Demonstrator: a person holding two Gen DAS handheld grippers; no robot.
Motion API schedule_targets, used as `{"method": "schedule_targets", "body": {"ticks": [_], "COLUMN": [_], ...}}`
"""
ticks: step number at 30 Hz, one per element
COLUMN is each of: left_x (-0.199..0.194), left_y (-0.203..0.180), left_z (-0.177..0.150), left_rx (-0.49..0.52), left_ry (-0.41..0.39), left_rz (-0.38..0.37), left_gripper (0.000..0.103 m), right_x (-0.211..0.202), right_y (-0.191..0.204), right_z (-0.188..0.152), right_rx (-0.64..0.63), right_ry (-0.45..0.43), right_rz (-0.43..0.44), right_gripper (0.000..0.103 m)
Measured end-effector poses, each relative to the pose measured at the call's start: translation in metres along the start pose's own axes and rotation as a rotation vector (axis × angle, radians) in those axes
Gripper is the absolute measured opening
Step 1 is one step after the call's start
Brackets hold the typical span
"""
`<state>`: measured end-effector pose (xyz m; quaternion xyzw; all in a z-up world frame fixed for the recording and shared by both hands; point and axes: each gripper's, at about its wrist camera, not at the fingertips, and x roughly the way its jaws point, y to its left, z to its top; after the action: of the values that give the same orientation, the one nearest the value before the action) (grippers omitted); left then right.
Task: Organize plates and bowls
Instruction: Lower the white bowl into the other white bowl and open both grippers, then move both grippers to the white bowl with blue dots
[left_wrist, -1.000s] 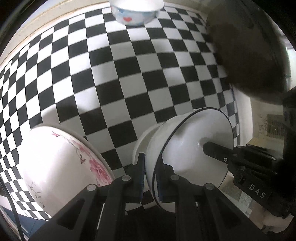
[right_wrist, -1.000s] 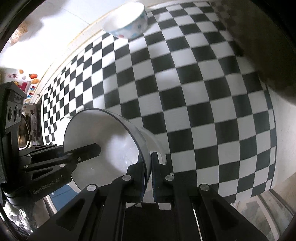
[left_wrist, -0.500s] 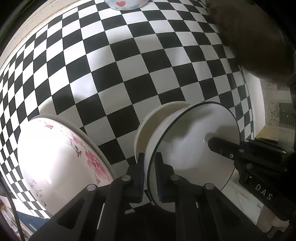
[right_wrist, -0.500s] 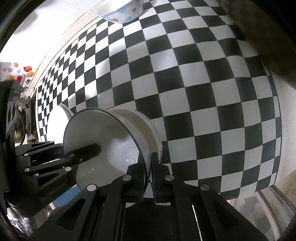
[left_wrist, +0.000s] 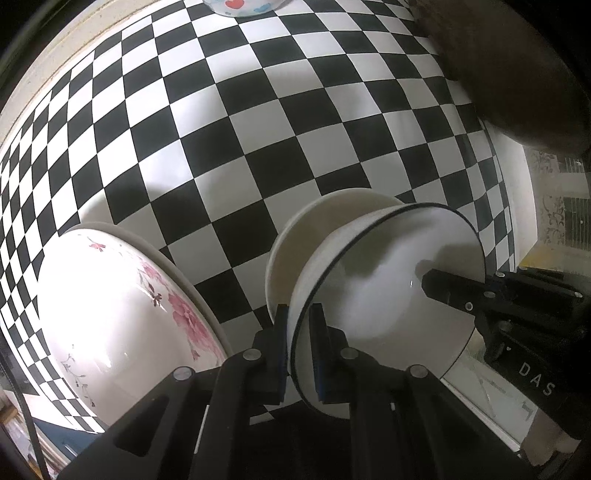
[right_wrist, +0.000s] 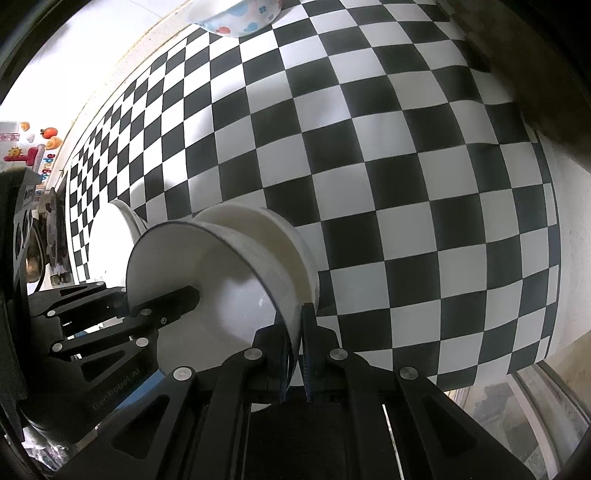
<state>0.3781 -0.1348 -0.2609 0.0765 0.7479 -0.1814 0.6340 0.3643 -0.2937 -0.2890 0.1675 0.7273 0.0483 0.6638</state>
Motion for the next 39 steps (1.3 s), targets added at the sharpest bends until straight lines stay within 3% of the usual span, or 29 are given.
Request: {"method": "schedule_targets", "body": {"ticks": [11, 12, 25, 34, 37, 38, 39], "left_x": [-0.004, -0.005, -0.012, -0.069, -0.091, -0.097, -0.104], "left_y": [-0.001, 0.001, 0.008, 0.009, 0.017, 0.020, 0.024], "left_z": [-0.005, -0.006, -0.011, -0.005, 0.008, 0.013, 0.020], "left_rx": [0.014, 0.017, 0.011, -0.002, -0.045, -0.060, -0.070], "left_ry": [-0.002, -0.004, -0.009, -0.136, -0.200, -0.228, -0.255], "left_rz": [0.026, 0.038, 0.023, 0.053, 0.019, 0.004, -0.003], "left_gripper": [0.009, 0.013, 0.011, 0.011, 0.016, 0.018, 0.022], "right_x": [-0.006, -0.008, -0.014, -0.035, -0.051, -0.056, -0.064], "right_y": [-0.003, -0.004, -0.009, -0.003, 0.005, 0.009, 0.014], "right_z": [-0.002, -0.002, -0.006, -0.004, 0.005, 0.011, 0.019], "right_rx": [0.003, 0.007, 0.014, 0.007, -0.025, -0.039, -0.059], "right_ry": [0.001, -0.002, -0.011, -0.043, -0.062, -0.067, -0.083], "right_rz": [0.006, 0.007, 0.015, 0.042, 0.026, 0.023, 0.020], "right_gripper": [0.008, 0.008, 0.008, 0.008, 0.008, 0.011, 0.024]}}
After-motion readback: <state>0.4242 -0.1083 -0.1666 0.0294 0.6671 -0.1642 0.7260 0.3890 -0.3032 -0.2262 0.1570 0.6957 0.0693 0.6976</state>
